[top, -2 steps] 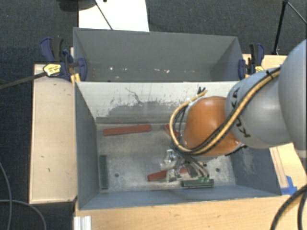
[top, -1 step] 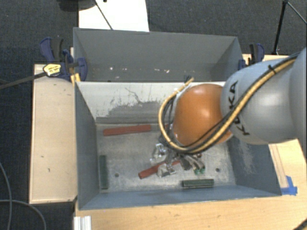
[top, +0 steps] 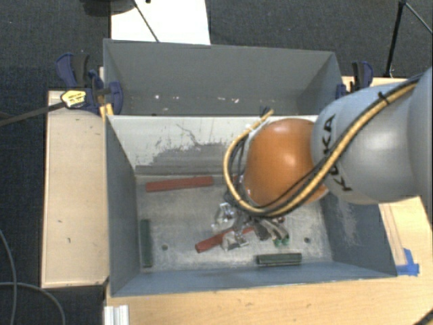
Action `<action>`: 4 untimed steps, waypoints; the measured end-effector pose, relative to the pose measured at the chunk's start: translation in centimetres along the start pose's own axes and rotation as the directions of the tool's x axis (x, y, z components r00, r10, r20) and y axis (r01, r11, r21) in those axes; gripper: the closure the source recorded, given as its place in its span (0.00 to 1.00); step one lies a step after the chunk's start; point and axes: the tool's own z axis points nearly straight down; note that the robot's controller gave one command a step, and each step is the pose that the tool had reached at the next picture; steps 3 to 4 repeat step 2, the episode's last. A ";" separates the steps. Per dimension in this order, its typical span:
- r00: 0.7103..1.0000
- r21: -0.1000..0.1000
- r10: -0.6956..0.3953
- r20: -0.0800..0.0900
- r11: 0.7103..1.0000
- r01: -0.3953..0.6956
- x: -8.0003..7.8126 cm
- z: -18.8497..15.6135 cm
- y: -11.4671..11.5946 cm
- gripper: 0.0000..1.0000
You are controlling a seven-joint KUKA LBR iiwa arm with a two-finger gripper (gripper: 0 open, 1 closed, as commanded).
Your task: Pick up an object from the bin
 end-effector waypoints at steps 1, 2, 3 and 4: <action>1.000 0.000 -0.018 -0.003 1.000 0.018 -1.3 -3.8 0.3 1.00; 1.000 0.000 0.014 0.000 1.000 -0.014 -0.6 -8.7 -1.1 1.00; 1.000 0.000 0.014 0.000 1.000 -0.014 -0.6 -8.7 -1.1 1.00; 1.000 0.000 0.014 0.000 1.000 -0.014 -0.6 -8.7 -1.1 1.00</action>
Offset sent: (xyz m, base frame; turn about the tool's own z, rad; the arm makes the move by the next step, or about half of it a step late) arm 0.0082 -0.0094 0.0870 0.0055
